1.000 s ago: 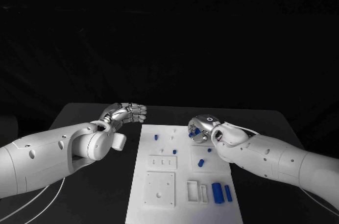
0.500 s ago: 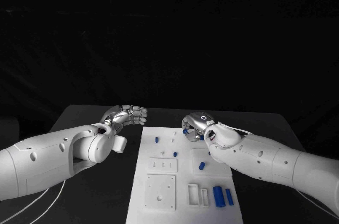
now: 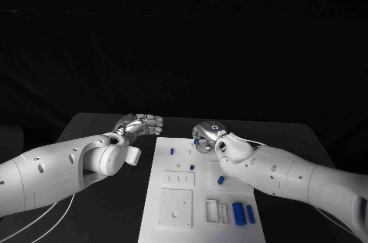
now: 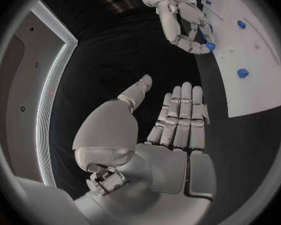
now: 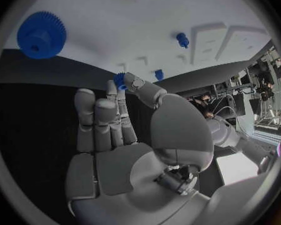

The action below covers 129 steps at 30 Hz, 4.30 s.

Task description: Assemble the parts on the task board

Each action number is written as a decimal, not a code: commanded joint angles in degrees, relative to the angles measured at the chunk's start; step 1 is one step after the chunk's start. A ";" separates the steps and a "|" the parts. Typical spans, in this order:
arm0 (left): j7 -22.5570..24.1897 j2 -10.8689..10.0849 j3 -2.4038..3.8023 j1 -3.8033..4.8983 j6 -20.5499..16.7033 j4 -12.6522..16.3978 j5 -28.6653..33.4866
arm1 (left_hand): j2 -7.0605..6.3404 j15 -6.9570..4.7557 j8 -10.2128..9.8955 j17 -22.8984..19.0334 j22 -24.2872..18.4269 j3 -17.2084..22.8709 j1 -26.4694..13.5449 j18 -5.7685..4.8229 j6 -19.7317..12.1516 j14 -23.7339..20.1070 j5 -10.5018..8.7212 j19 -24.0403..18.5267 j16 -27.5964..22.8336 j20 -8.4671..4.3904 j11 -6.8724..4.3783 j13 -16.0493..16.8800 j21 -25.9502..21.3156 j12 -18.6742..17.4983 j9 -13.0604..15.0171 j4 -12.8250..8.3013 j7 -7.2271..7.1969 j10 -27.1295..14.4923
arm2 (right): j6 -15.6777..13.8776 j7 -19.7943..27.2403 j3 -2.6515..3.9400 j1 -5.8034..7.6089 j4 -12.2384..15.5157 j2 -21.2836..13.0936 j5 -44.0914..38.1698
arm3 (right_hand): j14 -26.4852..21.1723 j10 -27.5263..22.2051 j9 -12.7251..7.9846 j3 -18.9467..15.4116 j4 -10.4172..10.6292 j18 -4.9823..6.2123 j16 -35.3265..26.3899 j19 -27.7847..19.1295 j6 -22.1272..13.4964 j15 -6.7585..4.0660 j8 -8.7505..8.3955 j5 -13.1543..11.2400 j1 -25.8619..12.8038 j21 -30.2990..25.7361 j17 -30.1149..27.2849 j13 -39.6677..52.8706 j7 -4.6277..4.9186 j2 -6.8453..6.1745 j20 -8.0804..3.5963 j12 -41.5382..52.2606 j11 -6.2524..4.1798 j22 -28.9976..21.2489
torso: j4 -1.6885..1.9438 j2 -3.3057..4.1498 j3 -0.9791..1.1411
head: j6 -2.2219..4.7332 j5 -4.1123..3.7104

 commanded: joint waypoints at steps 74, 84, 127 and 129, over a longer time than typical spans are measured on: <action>0.31 1.14 0.05 1.43 0.44 0.48 -0.07 | -0.28 0.13 -0.54 0.17 1.32 0.22 -0.53 0.66 0.55 0.02 0.14 -0.45 -0.53 0.08 0.50 -0.18 0.44 -0.83 -0.14 -0.19 0.47 0.09 | 1.51 -1.30 -1.33 0.30 -3.57 3.79 -2.11 | -1.75 1.44 0.61 0.83 0.04 3.66 0.56 1.60 0.36 -1.45 -0.14 -0.13 0.58 0.37 -0.24 0.26 0.13 -0.03 -1.94 -0.44 0.10 0.26 | -0.08 0.45 -0.09 | 0.19 2.07; 0.22 1.22 0.05 1.52 0.37 0.58 -0.12 | -0.30 0.13 -0.57 0.18 1.32 0.25 -0.50 0.67 0.54 0.02 0.14 -0.46 -0.55 0.08 0.50 -0.20 0.46 -0.92 -0.16 -0.20 0.47 0.03 | 2.76 -1.06 -1.34 0.30 -3.90 4.10 -1.63 | -1.79 1.34 0.63 0.81 0.05 3.66 0.57 1.54 0.26 -1.41 -0.25 -0.13 0.46 0.35 -0.30 0.28 0.17 0.02 -1.91 -0.58 0.14 0.29 | -0.14 0.50 -0.07 | 0.02 2.08; -0.25 1.58 0.05 1.82 0.23 0.32 0.89 | -0.37 0.15 -0.69 0.23 1.31 0.33 -0.41 0.67 0.53 0.04 0.13 -0.51 -0.64 0.11 0.47 -0.24 0.54 -1.20 -0.20 -0.19 0.45 -0.02 | 3.47 -0.98 -1.34 0.40 -5.28 5.57 -1.09 | -1.96 0.79 0.77 0.91 -0.01 3.66 0.44 1.10 -0.28 -1.12 -0.79 -0.15 0.31 0.13 -0.75 0.41 0.41 -0.06 -1.61 -1.29 0.43 0.41 | -0.35 0.51 -0.12 | -0.04 2.85; -0.27 1.57 0.05 1.82 0.28 0.36 0.89 | -0.37 0.15 -0.70 0.23 1.31 0.33 -0.41 0.67 0.53 0.04 0.13 -0.52 -0.64 0.11 0.47 -0.24 0.54 -1.21 -0.20 -0.19 0.45 -0.02 | 3.52 -1.08 -1.34 0.41 -5.40 5.54 -1.09 | -1.97 0.70 0.78 0.94 -0.01 3.66 0.43 1.06 -0.36 -1.08 -0.86 -0.15 0.33 0.10 -0.79 0.41 0.44 -0.07 -1.58 -1.38 0.47 0.41 | -0.34 0.50 -0.12 | -0.01 2.83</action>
